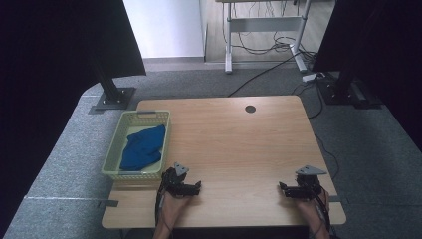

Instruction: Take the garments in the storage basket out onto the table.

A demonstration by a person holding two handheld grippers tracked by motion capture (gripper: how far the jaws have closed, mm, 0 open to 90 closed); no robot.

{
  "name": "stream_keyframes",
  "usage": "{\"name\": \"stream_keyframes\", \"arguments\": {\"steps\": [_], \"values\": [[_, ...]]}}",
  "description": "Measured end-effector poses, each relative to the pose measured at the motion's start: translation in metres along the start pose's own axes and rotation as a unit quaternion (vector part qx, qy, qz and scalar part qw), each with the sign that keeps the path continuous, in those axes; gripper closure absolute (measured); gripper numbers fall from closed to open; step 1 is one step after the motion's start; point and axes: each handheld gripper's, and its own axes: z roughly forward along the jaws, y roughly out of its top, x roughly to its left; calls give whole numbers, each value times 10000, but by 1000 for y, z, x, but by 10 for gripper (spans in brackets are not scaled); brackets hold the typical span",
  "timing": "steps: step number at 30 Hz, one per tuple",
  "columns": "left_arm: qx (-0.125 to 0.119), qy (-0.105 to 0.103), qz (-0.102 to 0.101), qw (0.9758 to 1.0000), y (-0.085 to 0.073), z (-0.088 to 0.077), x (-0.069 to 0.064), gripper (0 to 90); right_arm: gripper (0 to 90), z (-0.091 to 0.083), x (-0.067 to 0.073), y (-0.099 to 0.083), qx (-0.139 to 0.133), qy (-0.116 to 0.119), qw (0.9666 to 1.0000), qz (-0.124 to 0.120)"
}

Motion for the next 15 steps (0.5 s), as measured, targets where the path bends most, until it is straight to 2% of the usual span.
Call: {"name": "stream_keyframes", "arguments": {"steps": [15], "values": [[2, 32, -36, 10000, -1, -1, 2, 0, 109, 0, 2, 0, 3, 151, 9998, -142]]}}
